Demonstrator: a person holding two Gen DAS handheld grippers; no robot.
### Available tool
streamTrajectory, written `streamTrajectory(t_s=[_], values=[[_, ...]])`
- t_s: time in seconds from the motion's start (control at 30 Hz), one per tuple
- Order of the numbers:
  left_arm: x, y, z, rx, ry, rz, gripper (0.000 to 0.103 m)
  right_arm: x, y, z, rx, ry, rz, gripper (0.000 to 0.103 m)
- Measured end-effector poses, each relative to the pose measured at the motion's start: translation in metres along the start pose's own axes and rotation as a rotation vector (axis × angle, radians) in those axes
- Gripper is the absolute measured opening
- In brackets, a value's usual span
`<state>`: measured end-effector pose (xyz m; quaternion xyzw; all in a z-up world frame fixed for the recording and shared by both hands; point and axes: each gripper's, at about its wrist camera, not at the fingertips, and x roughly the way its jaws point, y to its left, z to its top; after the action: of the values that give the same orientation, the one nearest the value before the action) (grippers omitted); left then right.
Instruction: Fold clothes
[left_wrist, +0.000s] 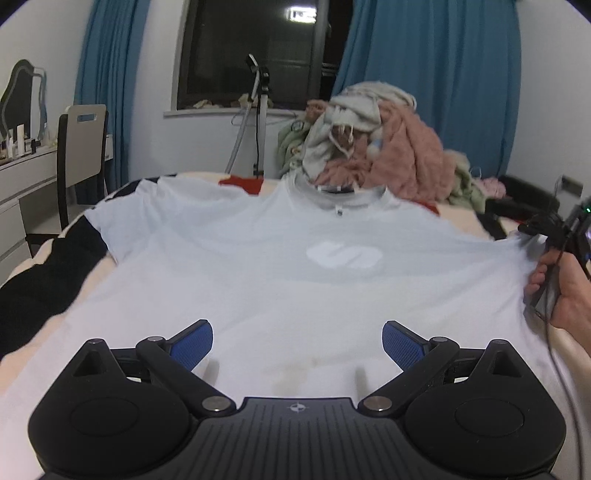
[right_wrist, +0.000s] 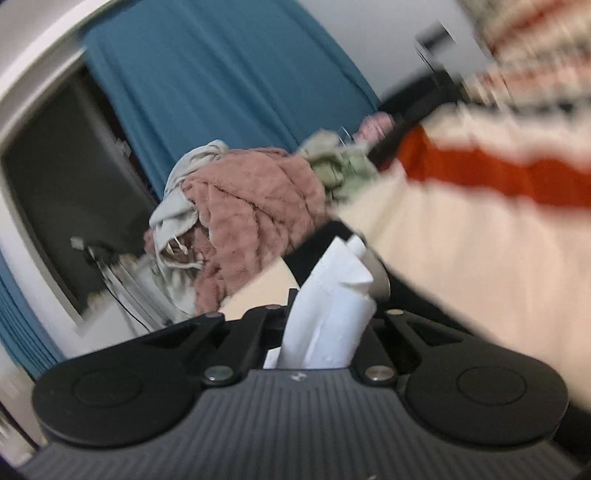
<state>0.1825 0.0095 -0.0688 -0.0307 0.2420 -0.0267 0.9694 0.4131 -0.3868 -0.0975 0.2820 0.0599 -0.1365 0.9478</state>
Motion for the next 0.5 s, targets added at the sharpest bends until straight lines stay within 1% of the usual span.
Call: streamTrajectory(t_s=[0.07,0.17,0.23,0.27,0.37,0.43,0.5], values=[[-0.009,0.007,0.006,-0.016,-0.020,-0.009,0.099,-0.012,0.032,0.018,-0.134,-0.024,-0.025,0.005],[-0.020,0.023,0.013,-0.044,-0.036,-0.009,0.099,-0.032,0.099,0.036,-0.326,-0.079,-0.064,0.005],[-0.027,0.042,0.019,-0.111,-0.027,-0.011,0.099,-0.045,0.145,0.040,-0.423,-0.115,-0.094,0.005],[-0.031,0.052,0.021,-0.146,-0.021,-0.012,0.099,-0.051,0.170,0.039,-0.474,-0.127,-0.095,0.005],[-0.038,0.083,0.025,-0.247,-0.023,0.004,0.099,-0.062,0.249,0.014,-0.669,-0.140,-0.074,0.005],[-0.040,0.103,0.027,-0.289,-0.017,0.028,0.099,-0.062,0.292,-0.012,-0.748,-0.126,-0.054,0.006],[-0.039,0.115,0.032,-0.265,-0.014,0.074,0.099,-0.056,0.327,-0.046,-0.796,-0.092,-0.038,0.006]])
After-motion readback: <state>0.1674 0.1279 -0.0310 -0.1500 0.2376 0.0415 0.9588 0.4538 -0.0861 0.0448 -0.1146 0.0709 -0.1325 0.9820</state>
